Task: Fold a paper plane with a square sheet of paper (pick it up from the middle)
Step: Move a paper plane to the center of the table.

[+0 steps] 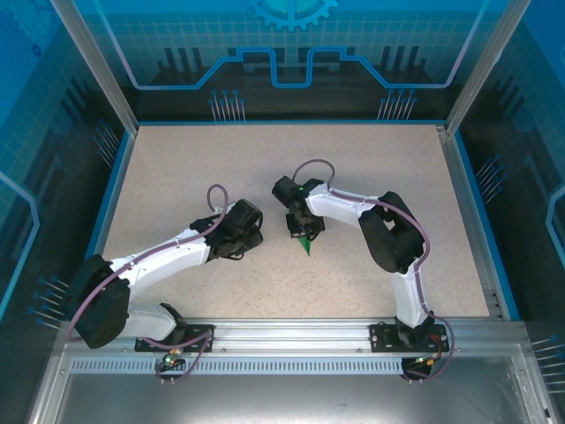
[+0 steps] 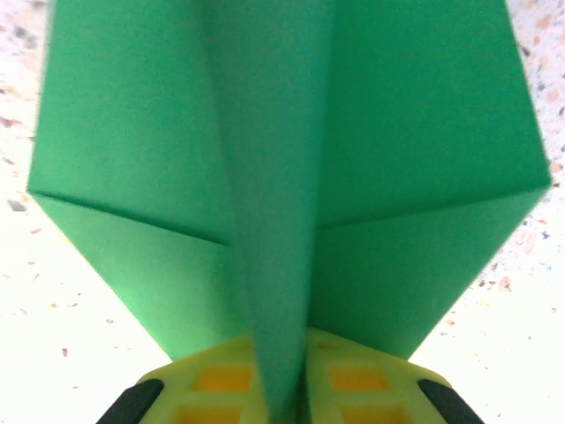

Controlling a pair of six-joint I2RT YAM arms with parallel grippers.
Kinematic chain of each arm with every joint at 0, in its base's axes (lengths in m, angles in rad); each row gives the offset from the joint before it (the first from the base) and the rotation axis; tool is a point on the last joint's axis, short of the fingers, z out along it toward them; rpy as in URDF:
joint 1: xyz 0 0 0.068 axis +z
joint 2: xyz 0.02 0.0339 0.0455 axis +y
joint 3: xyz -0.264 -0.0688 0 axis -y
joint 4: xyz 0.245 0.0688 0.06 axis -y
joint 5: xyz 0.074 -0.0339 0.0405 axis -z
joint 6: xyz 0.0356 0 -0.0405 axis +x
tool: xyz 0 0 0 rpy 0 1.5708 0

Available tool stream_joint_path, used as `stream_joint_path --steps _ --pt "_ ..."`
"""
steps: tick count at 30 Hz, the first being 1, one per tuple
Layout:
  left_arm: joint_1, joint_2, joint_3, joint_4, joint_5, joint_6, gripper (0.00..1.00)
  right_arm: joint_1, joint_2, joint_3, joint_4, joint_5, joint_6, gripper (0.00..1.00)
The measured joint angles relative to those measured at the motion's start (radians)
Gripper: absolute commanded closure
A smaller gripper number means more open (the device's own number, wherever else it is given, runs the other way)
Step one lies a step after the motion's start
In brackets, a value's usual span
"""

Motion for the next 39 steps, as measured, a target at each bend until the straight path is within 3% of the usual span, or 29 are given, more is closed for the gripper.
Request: stream_joint_path --steps 7,12,20,26,39 --pt "0.007 0.0 -0.005 0.01 0.001 0.0 0.62 0.0 0.004 0.0 0.0 0.0 0.015 0.79" --pt "0.008 0.008 -0.005 0.015 0.002 0.0 0.62 -0.002 0.006 -0.002 0.005 -0.01 0.019 0.83" --pt "0.008 0.013 -0.005 0.015 0.005 0.0 0.62 -0.015 -0.001 -0.006 0.016 -0.046 0.029 0.71" --pt "0.008 0.014 -0.005 0.015 0.005 0.001 0.62 -0.024 0.0 -0.017 0.031 -0.069 0.042 0.74" --pt "0.008 0.027 -0.005 0.014 0.005 0.001 0.61 -0.027 -0.005 -0.023 0.043 -0.079 0.06 0.7"
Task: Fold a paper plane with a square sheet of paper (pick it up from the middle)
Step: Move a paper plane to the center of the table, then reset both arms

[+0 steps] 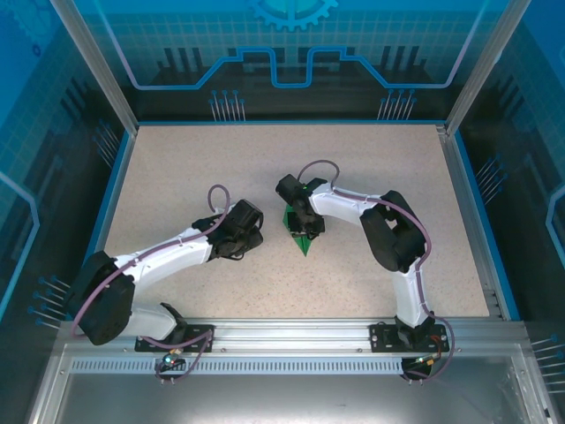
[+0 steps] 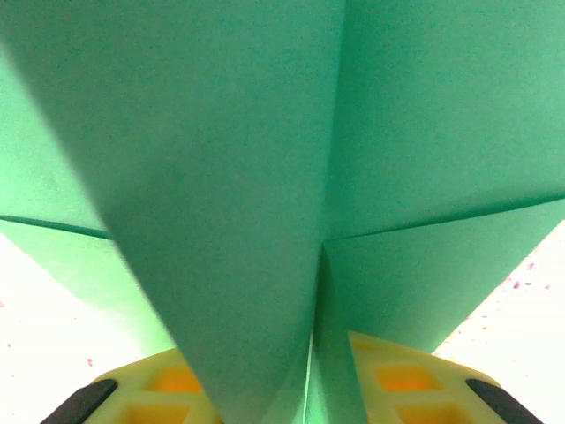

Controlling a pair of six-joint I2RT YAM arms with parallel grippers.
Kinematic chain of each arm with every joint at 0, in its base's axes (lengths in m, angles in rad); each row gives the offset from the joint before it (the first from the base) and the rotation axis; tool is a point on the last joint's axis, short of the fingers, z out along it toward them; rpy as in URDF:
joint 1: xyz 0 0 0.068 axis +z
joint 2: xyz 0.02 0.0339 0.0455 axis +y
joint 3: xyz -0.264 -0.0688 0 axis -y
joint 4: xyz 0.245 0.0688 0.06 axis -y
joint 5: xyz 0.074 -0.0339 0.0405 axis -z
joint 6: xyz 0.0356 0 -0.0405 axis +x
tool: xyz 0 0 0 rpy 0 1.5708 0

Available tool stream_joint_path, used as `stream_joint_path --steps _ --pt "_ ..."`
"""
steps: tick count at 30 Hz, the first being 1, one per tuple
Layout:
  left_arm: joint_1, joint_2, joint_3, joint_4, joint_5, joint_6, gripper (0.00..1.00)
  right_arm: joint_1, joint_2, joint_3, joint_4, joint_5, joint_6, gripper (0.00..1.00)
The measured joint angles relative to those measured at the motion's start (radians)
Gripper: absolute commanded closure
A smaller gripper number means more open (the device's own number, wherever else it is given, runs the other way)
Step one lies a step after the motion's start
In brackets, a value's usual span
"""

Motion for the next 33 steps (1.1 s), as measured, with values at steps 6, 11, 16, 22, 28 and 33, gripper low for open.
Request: stream_joint_path --steps 6,11,16,22,28,33 --pt "0.0 0.002 0.003 -0.001 0.0 0.0 0.61 0.0 -0.011 -0.006 0.008 -0.001 -0.002 0.66" --pt "0.0 0.002 0.003 -0.002 0.0 0.0 0.61 0.0 -0.027 -0.011 0.011 0.001 -0.013 0.63" --pt "0.0 0.002 0.003 -0.004 0.0 0.0 0.61 0.0 -0.076 -0.011 0.008 0.001 -0.017 0.57" --pt "0.001 0.002 0.005 -0.007 0.0 0.002 0.6 0.002 -0.164 -0.021 0.0 0.025 -0.026 0.49" --pt "0.002 -0.008 0.007 -0.032 -0.021 0.014 0.52 0.005 -0.426 -0.132 0.009 0.153 -0.052 0.32" --pt "0.011 -0.06 0.007 -0.076 -0.094 0.047 0.34 0.001 -0.742 -0.239 0.055 0.349 -0.109 0.17"
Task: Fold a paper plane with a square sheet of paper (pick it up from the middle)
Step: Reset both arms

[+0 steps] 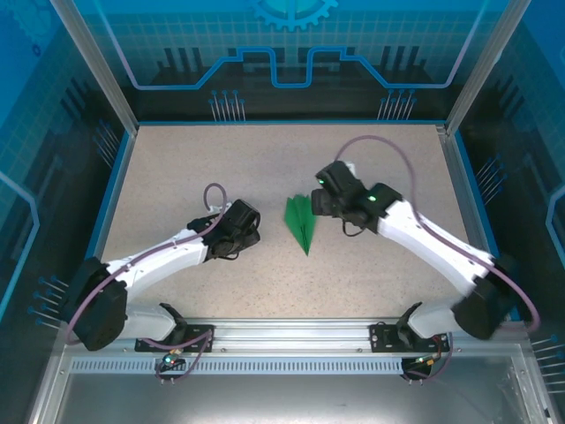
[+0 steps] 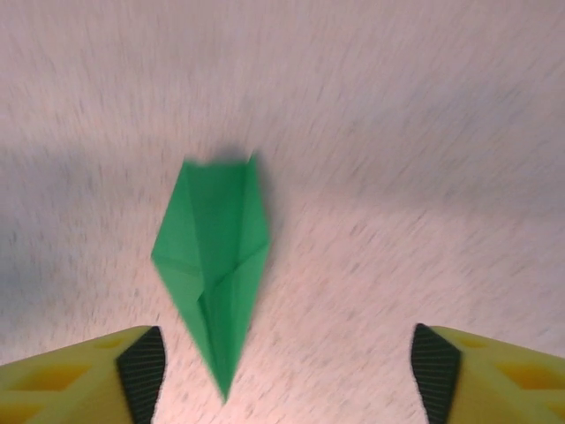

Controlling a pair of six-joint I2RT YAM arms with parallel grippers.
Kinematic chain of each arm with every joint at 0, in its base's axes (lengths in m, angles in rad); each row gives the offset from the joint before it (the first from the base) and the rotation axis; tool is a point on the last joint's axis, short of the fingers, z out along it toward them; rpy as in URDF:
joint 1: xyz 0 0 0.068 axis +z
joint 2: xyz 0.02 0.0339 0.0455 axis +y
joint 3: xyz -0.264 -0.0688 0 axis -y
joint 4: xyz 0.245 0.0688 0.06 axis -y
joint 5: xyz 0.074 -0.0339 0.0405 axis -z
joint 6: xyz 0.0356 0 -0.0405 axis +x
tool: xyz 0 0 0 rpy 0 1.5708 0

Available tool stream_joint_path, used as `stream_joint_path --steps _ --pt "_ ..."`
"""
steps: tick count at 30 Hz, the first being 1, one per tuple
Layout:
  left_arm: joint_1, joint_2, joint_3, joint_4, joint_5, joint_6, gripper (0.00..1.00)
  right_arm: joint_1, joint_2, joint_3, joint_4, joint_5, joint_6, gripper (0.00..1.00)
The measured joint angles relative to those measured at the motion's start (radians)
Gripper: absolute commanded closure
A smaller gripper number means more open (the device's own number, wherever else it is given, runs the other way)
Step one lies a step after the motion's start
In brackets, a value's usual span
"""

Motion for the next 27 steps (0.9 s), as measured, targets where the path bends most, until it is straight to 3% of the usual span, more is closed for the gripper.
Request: stream_joint_path --steps 2,5,6,11,18,22,27 --pt "0.016 -0.029 0.0 -0.011 -0.03 0.018 0.26 -0.009 -0.118 -0.064 0.037 0.077 -0.037 0.14" --pt "0.053 -0.08 -0.003 -0.019 -0.079 0.05 0.04 -0.051 -0.274 -0.182 0.107 0.179 -0.101 0.05" --pt "0.069 -0.1 -0.008 -0.019 -0.097 0.071 0.02 -0.077 -0.319 -0.223 0.132 0.208 -0.122 0.03" --pt "0.161 -0.18 -0.049 -0.017 -0.171 0.158 0.02 -0.28 -0.44 -0.424 0.289 0.23 -0.257 0.01" --pt "0.293 -0.192 -0.069 0.006 -0.267 0.298 0.01 -0.49 -0.308 -0.607 0.454 0.128 -0.389 0.01" --pt "0.377 -0.187 -0.087 0.045 -0.286 0.389 0.02 -0.56 -0.246 -0.669 0.574 0.037 -0.429 0.01" --pt "0.452 -0.181 -0.13 0.103 -0.292 0.483 0.02 -0.579 -0.174 -0.719 0.722 -0.046 -0.472 0.01"
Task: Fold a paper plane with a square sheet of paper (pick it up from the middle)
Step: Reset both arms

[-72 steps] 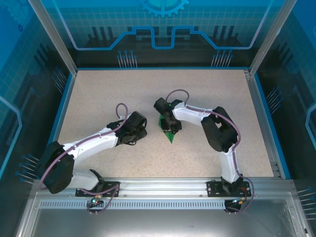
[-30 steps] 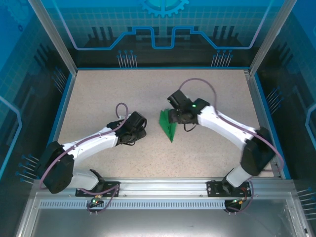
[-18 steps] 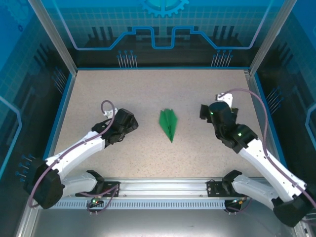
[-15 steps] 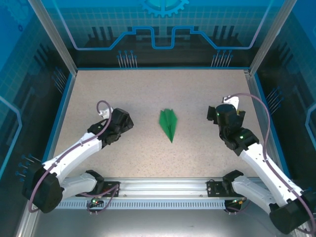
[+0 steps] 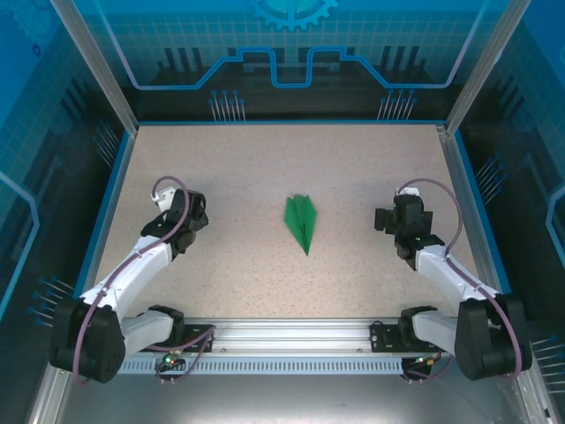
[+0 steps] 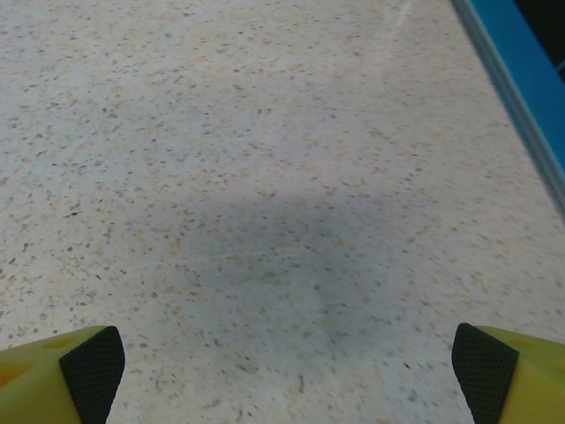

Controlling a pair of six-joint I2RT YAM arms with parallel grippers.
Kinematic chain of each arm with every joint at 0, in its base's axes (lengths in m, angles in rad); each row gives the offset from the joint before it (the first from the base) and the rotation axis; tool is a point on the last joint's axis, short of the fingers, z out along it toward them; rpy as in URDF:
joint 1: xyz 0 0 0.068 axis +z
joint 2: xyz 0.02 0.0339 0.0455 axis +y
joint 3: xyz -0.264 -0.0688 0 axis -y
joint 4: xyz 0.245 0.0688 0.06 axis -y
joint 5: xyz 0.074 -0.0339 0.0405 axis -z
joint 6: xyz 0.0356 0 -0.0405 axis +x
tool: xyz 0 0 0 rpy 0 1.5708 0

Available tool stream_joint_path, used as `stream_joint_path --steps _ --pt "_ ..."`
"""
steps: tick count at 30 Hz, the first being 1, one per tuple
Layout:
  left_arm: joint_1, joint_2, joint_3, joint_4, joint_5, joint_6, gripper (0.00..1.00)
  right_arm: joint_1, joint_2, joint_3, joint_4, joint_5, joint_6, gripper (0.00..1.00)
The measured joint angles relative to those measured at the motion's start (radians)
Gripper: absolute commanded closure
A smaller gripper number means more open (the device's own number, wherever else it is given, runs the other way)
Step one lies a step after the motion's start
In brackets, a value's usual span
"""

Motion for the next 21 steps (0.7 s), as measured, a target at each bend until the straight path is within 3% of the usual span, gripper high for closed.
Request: stream_joint_path --steps 8,19,21 --pt "0.056 0.011 -0.1 0.203 -0.002 0.121 0.02 -0.003 0.134 -0.012 0.22 -0.093 -0.035 0.01" --pt "0.061 0.104 -0.292 0.72 0.087 0.299 0.02 -0.002 0.299 -0.124 0.707 -0.215 -0.147 0.01" --pt "0.074 0.124 -0.301 0.803 0.119 0.338 0.02 -0.002 0.337 -0.138 0.728 -0.23 -0.163 0.01"
